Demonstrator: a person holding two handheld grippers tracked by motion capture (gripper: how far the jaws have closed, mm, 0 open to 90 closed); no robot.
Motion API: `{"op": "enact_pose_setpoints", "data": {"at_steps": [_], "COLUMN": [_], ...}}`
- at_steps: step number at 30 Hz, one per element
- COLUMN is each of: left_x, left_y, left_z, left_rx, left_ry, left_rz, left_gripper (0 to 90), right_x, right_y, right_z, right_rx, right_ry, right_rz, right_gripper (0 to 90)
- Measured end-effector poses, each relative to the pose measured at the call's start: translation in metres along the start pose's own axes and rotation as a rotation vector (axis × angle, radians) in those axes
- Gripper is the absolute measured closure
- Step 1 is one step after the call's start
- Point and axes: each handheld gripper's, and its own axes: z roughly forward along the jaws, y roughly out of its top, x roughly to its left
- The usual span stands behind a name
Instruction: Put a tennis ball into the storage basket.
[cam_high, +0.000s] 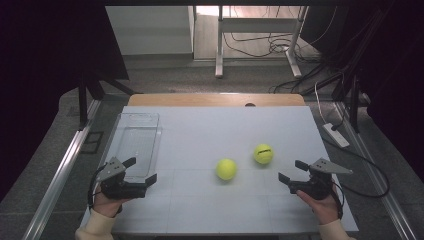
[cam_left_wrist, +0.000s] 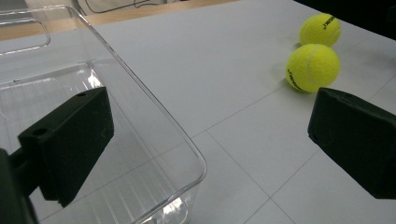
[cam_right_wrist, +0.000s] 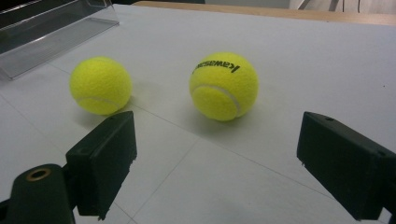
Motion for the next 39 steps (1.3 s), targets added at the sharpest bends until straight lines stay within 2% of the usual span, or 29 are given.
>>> {"op": "enact_pose_setpoints", "data": {"at_steps": [10,13,24,39], "left_x": [0.000,-0.001,-0.005,-0.016], "left_y": [0.001,0.001,-0.001,0.012], "left_z": [-0.004,-0.006,-0.006,-0.001], "left_rx": [-0.014,-0.020,-0.012,0.007], "left_ry": [0.005,-0.005,-0.005,-0.022], "left_rz": [-0.004,-0.005,0.003,0.034], "left_gripper": [1.7,1.8,2.3,3.3], "right_x": [0.000,0.001,0.004,0.001], "right_y": [0.002,0.002,0.005,0.004], "right_z": [0.001,0.001,-0.001,-0.002], "right_rx": [-0.001,-0.005,-0.012,-0.011], "right_ry": [-0.005,-0.004,-0.005,-0.012], "right_rz": [-0.004,-0.008,-0.013,-0.008], "right_gripper": [12.7,12.7,12.8,13.0]}}
